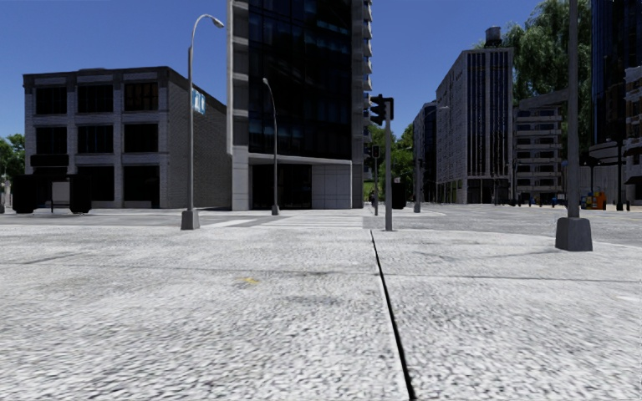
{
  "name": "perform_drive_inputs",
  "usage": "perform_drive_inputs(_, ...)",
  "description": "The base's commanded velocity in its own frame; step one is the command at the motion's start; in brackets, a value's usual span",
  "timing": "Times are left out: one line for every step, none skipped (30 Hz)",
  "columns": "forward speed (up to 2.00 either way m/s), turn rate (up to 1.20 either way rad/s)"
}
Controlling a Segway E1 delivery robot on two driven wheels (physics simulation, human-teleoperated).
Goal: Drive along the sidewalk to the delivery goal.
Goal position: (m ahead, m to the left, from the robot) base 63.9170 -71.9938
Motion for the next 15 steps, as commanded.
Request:
perform_drive_inputs(2.00, 0.00)
perform_drive_inputs(2.00, 0.00)
perform_drive_inputs(2.00, 0.00)
perform_drive_inputs(2.00, 0.00)
perform_drive_inputs(2.00, 0.00)
perform_drive_inputs(2.00, 0.00)
perform_drive_inputs(2.00, 0.00)
perform_drive_inputs(2.00, 0.00)
perform_drive_inputs(2.00, 0.00)
perform_drive_inputs(2.00, 0.00)
perform_drive_inputs(2.00, 0.00)
perform_drive_inputs(2.00, 0.00)
perform_drive_inputs(2.00, 0.00)
perform_drive_inputs(2.00, 0.00)
perform_drive_inputs(2.00, 0.00)
